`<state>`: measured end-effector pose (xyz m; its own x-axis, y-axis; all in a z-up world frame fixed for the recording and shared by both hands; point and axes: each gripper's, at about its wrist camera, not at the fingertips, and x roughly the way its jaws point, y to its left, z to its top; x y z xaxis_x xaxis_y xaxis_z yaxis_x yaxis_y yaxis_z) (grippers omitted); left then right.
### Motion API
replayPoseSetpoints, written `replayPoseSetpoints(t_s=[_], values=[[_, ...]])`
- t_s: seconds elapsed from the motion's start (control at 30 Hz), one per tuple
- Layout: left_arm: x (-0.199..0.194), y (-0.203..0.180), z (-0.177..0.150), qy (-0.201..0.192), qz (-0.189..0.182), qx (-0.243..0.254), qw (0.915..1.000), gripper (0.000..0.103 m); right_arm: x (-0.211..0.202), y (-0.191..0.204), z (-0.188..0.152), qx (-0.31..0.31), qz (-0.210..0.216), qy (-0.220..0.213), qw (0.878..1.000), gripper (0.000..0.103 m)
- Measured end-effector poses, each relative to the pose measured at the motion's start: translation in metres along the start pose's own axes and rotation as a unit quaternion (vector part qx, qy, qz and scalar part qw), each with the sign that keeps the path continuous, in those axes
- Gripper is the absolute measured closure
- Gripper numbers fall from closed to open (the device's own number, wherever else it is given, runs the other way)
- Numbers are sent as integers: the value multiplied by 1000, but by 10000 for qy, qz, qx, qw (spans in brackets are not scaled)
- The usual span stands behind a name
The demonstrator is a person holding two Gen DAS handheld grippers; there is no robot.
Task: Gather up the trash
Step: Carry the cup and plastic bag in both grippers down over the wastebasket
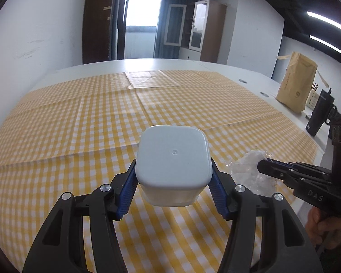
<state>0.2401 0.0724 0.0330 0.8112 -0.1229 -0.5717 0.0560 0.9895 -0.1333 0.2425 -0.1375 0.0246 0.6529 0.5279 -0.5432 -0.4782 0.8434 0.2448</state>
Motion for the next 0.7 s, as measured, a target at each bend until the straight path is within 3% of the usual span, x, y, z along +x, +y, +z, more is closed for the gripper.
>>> replayPoseSetpoints(t_s=[0.3, 0.7], values=[[-55, 0, -47, -291, -204, -507, 9981, 45, -39, 24, -31, -361, -75, -155, 9992, 95], [-97, -26, -86, -462, -257, -361, 9980, 45, -88, 49, -73, -666, -164, -339, 9971, 95]])
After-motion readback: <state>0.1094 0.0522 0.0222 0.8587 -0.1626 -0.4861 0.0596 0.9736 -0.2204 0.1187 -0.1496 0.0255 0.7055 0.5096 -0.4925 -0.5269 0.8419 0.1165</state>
